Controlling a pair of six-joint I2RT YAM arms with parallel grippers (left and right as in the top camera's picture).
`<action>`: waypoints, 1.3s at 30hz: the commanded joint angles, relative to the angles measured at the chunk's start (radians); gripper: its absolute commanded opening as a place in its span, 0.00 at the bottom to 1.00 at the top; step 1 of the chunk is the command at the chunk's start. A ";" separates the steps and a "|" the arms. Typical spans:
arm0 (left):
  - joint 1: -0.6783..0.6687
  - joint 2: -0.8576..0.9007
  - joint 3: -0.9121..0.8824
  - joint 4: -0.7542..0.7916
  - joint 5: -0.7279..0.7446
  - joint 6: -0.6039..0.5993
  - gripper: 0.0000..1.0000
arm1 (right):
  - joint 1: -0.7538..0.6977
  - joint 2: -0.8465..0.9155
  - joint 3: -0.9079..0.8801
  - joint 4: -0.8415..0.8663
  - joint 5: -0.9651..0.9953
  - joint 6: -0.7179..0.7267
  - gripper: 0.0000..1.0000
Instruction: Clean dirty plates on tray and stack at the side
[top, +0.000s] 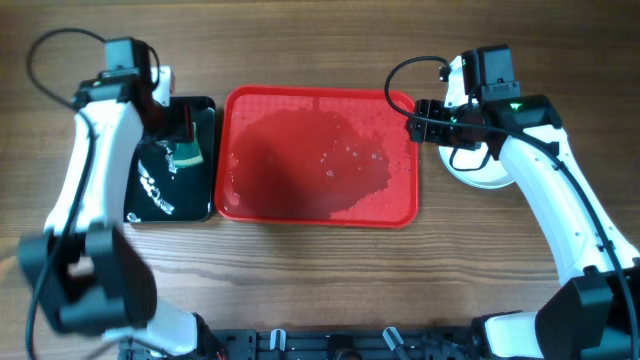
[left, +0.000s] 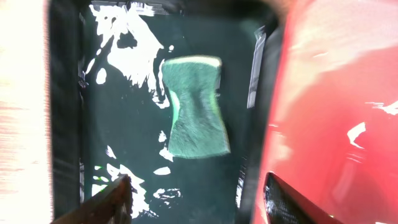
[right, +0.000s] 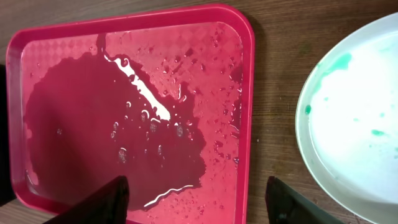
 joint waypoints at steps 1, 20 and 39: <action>-0.024 -0.166 0.032 -0.023 0.129 0.002 1.00 | 0.001 -0.001 0.015 -0.012 -0.011 0.005 0.67; -0.036 -0.201 0.032 -0.026 0.134 0.002 1.00 | 0.001 -0.612 0.064 -0.059 0.084 0.049 1.00; -0.036 -0.201 0.032 -0.026 0.134 0.002 1.00 | -0.012 -1.017 -0.545 0.512 0.126 -0.183 1.00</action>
